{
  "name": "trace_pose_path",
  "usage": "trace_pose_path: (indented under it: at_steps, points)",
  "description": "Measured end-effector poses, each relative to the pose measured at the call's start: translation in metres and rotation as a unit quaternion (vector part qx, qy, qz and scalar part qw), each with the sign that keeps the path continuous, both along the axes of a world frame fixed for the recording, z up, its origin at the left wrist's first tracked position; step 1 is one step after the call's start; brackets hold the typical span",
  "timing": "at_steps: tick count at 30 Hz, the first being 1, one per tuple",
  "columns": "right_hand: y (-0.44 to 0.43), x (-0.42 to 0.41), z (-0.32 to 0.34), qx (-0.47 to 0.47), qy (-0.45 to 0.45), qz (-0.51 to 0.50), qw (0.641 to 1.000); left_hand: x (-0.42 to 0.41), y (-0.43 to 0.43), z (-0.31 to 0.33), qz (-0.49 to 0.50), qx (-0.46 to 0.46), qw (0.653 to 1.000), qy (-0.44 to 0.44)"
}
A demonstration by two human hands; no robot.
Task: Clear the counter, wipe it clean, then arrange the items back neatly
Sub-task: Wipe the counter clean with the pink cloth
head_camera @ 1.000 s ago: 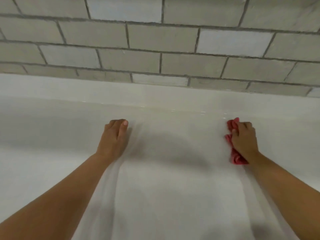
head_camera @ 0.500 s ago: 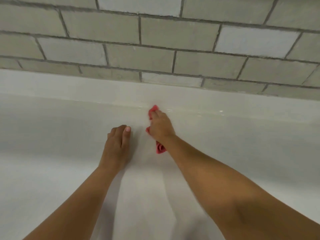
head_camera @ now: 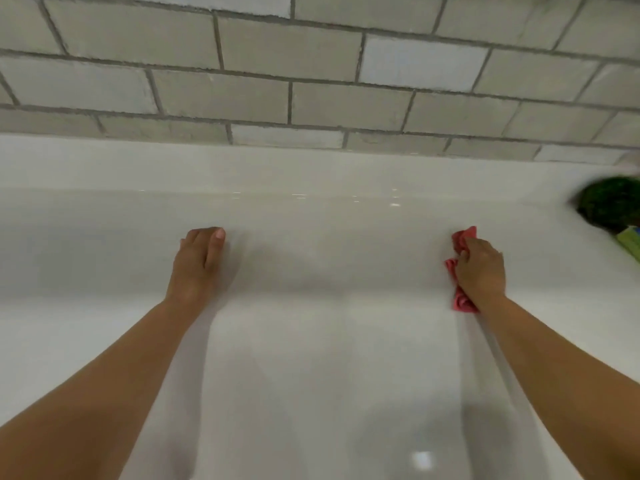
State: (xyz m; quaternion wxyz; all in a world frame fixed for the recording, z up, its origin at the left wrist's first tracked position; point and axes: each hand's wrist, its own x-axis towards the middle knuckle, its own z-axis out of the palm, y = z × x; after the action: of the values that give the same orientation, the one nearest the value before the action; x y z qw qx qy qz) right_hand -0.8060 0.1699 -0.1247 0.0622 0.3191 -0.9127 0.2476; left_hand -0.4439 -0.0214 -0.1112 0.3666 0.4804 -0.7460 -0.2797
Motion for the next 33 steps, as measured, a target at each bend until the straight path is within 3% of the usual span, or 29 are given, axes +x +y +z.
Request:
trace_pose_path:
  at_steps: [3, 7, 12, 16, 18, 20, 22, 24, 28, 33]
  points:
    - [0.001, 0.045, 0.007, -0.003, -0.044, -0.020, 0.999, 0.001, 0.013, 0.011, -0.015, 0.013, 0.998, 0.054]
    - [-0.038, 0.138, 0.000, 0.016, -0.030, 0.152, 0.988, -0.005, 0.033, 0.013, -0.057, 0.054, 0.994, 0.073]
    - [-0.057, 0.272, -0.003, -0.004, -0.048, 0.417, 0.908, 0.005, 0.056, 0.009, -0.023, 0.091, 0.991, 0.099]
    - [-0.025, 0.285, 0.001, 0.004, -0.045, 0.465, 0.884, 0.016, 0.077, 0.005, -0.001, 0.095, 0.990, 0.102]
    - [-0.015, 0.262, 0.000, 0.031, -0.050, 0.442, 0.895, 0.014, 0.094, 0.002, 0.004, 0.083, 0.994, 0.065]
    - [-0.002, 0.227, 0.000, 0.016, -0.021, 0.393, 0.919, 0.007, 0.110, -0.004, -0.001, 0.049, 0.997, -0.055]
    - [0.021, 0.186, 0.003, 0.017, -0.009, 0.321, 0.947, 0.000, 0.125, -0.011, -0.019, 0.037, 0.978, -0.203]
    - [0.055, 0.143, 0.007, 0.052, -0.004, 0.238, 0.970, -0.006, 0.141, -0.014, -0.030, 0.047, 0.955, -0.290]
    - [0.145, 0.056, 0.007, 0.044, -0.004, 0.054, 0.998, -0.015, 0.180, -0.006, -0.048, 0.047, 0.958, -0.278]
    - [0.229, 0.016, 0.009, 0.029, -0.027, -0.106, 0.994, -0.018, 0.229, 0.001, -0.102, 0.036, 0.959, -0.262]
